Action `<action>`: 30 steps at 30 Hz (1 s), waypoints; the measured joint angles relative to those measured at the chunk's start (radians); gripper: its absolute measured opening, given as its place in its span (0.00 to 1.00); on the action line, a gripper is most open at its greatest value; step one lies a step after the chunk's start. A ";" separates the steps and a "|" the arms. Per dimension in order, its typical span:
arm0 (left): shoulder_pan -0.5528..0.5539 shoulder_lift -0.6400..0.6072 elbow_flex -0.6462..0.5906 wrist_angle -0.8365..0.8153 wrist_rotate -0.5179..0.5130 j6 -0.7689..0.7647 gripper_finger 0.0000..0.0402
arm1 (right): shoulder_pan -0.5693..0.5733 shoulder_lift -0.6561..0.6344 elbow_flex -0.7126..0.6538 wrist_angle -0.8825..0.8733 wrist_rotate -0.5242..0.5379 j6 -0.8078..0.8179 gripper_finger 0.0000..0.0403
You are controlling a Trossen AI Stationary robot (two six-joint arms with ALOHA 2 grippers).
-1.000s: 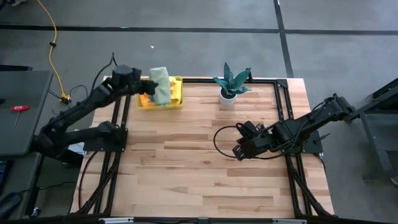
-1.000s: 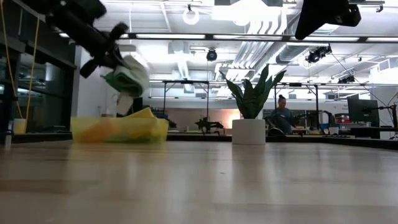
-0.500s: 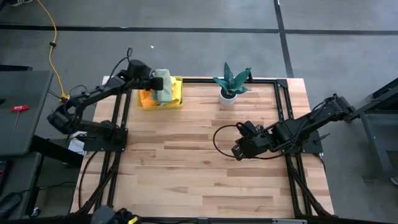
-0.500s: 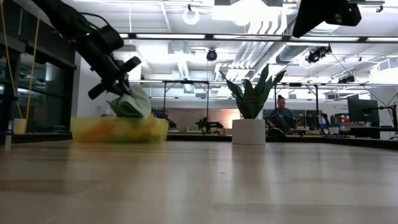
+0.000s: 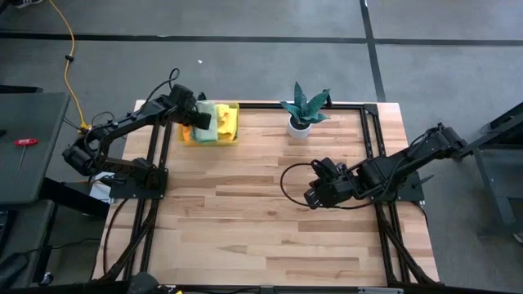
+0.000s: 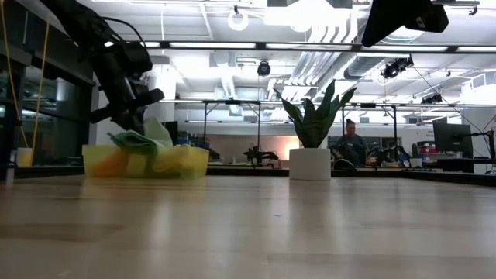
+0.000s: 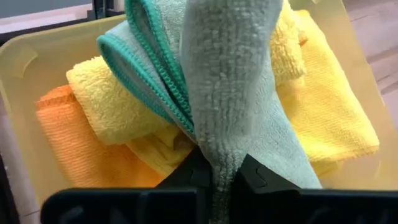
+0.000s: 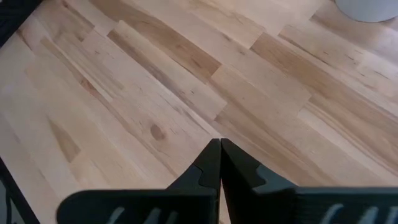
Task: Fold microfiber towels
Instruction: Put the folded green microfiber cloth into the bin, then return to home position
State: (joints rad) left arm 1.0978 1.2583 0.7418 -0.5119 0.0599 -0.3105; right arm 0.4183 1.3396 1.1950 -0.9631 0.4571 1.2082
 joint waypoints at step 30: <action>-0.050 -0.001 0.311 -0.176 -0.042 0.184 0.51 | 0.000 0.000 0.000 0.011 -0.003 -0.004 0.00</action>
State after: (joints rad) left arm 1.0481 1.2572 1.0524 -0.6881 0.0183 -0.1269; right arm 0.4183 1.3396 1.1950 -0.9520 0.4541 1.2045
